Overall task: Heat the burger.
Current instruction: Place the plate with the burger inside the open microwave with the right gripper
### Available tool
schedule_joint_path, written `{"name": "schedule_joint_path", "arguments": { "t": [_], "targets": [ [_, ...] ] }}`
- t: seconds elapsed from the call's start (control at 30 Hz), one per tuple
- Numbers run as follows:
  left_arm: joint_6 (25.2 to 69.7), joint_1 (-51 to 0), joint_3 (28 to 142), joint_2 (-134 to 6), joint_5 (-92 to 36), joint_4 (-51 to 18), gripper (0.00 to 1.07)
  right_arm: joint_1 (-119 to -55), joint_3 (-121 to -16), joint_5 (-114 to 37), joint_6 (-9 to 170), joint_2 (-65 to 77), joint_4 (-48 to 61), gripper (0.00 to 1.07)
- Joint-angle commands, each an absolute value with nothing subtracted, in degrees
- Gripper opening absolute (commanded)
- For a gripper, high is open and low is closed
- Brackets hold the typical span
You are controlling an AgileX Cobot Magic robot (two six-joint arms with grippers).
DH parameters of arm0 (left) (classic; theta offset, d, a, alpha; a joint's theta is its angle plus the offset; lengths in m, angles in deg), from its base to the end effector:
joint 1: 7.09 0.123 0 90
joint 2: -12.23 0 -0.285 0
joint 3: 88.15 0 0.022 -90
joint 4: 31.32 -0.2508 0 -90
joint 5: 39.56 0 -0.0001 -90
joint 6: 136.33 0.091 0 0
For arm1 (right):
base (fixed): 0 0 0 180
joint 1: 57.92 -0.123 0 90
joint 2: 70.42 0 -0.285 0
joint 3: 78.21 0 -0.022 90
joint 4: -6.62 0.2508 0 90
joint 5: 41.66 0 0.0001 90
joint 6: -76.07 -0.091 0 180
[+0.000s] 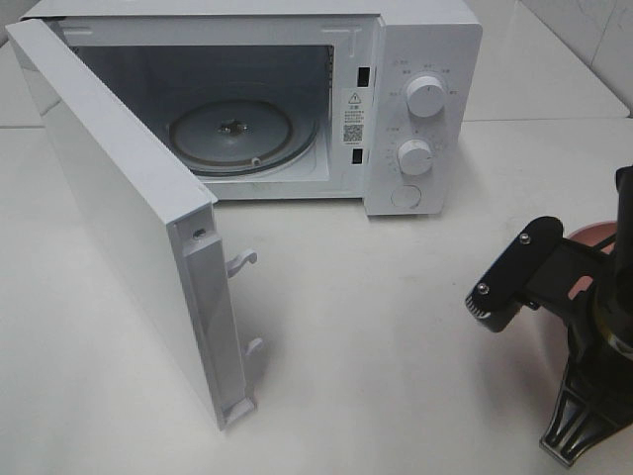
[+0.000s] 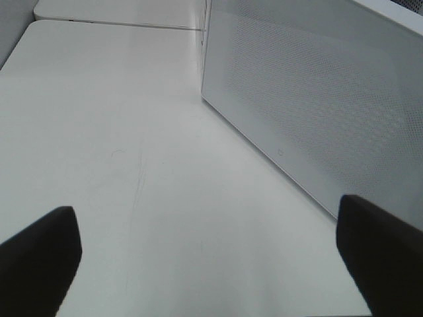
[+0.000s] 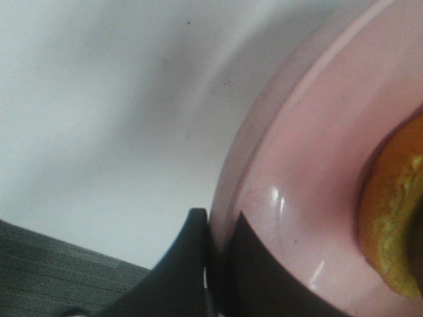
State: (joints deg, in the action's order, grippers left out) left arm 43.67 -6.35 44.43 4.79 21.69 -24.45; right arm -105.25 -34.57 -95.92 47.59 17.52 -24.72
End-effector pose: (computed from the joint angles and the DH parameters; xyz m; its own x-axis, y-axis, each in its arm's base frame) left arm -0.0087 -0.0097 0.2826 -0.4413 -0.0632 -0.8951 0.0560 0.9936 -0.0978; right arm 0.1569 0.1135 0.1754 -0.7736 -0.6324 -0.0401 -0.5609 0.7129 -0.4209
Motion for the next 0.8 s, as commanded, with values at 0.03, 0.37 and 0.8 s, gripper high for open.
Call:
{"name": "schedule_joint_path", "arguments": {
  "t": [0.03,0.37,0.8],
  "targets": [
    [43.21,-6.46,44.37,5.65,21.63,-24.27,0.99,-108.69,-34.34,-99.07,47.88,17.01,-27.47,0.0],
    [43.21,-6.46,44.37,5.65,21.63,-24.27,0.99,-116.25,-34.34,-99.87,47.88,17.01,-27.47,0.0],
    [43.21,-6.46,44.37,5.65,21.63,-24.27,0.99,-125.13,-34.34,-99.87,51.03,17.01,-27.41,0.0]
  ]
}}
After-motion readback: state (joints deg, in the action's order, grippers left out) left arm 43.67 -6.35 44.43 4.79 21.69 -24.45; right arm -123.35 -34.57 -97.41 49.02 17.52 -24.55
